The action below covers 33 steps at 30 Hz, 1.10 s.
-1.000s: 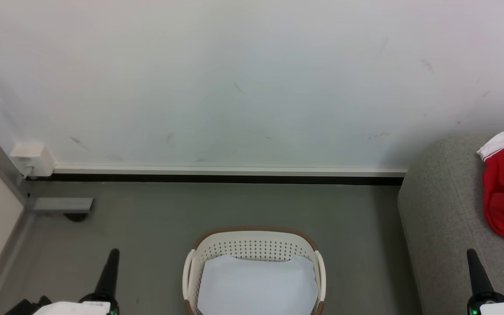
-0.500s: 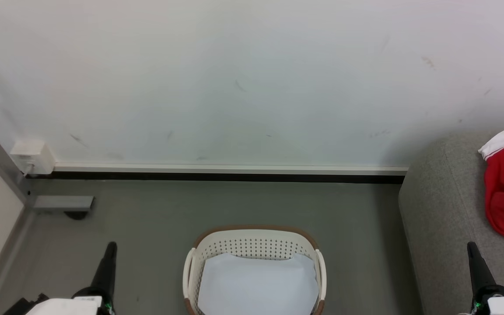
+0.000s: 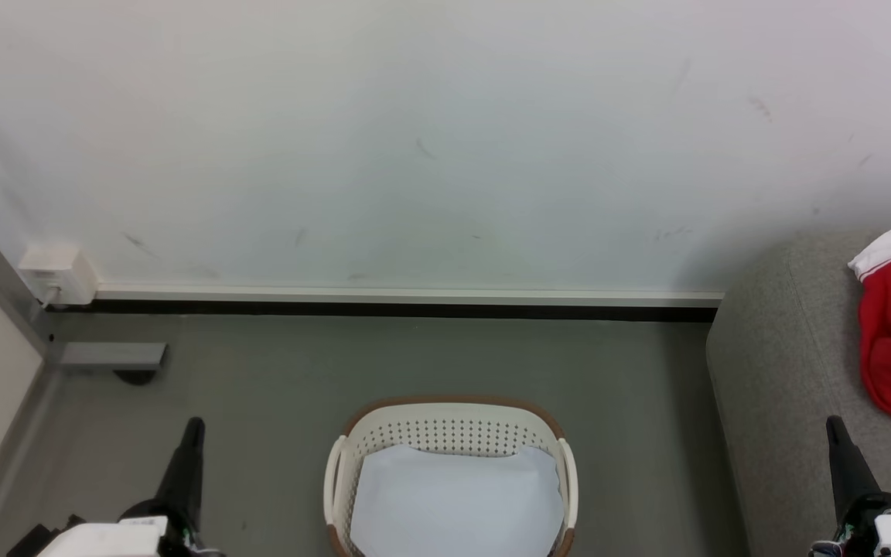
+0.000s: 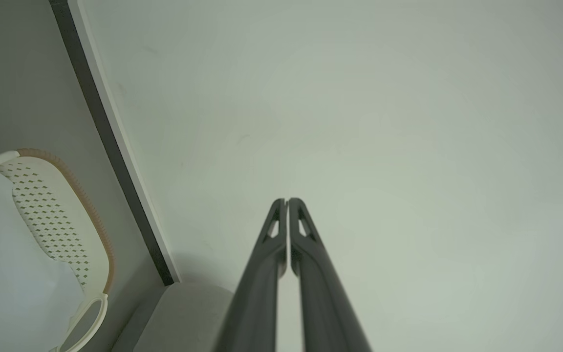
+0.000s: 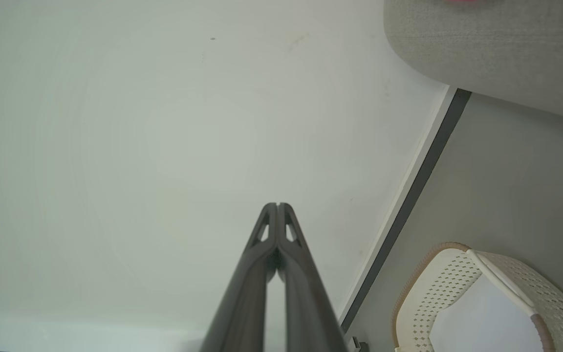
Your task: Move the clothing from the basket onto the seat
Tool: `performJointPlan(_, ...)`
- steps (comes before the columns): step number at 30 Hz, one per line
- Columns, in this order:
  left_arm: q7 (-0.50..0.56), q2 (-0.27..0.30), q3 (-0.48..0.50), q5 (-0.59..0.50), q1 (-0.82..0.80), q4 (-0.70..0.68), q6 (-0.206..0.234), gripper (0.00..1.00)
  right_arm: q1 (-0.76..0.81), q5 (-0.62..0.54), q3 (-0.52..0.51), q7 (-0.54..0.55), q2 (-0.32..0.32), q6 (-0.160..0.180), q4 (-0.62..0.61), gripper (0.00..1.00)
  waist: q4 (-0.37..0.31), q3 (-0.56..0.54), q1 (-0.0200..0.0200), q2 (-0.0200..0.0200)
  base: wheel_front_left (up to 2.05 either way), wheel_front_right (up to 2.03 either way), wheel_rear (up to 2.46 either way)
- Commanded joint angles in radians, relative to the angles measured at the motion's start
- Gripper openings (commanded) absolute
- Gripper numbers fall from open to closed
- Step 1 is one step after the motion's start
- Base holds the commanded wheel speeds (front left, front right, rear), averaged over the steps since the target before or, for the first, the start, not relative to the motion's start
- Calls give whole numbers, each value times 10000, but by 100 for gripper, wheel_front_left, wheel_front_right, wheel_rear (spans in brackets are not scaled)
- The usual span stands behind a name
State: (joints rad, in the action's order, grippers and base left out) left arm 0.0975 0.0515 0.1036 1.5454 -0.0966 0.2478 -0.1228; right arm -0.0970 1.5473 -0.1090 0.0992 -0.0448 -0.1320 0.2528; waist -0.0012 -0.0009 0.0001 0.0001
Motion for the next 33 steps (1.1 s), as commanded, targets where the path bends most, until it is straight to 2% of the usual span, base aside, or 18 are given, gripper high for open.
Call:
performJointPlan(1, 77, 23, 69, 283, -113, -44, -59, 0, -103, 205, -54, 60, -94, 23, -89, 0, 2, 6, -1, -1, 0, 0, 0)
performJointPlan(9, 211, -12, 139, 766, -175, -37, -125, 0, -189, 709, -79, 189, -95, 24, -119, 0, 12, 40, -1, -1, 0, 0, 0)
performJointPlan(33, 205, -10, 132, 733, -167, -39, -95, 0, -184, 664, -74, 181, -92, 24, -113, 0, 12, 40, -1, -1, 0, 0, 0)
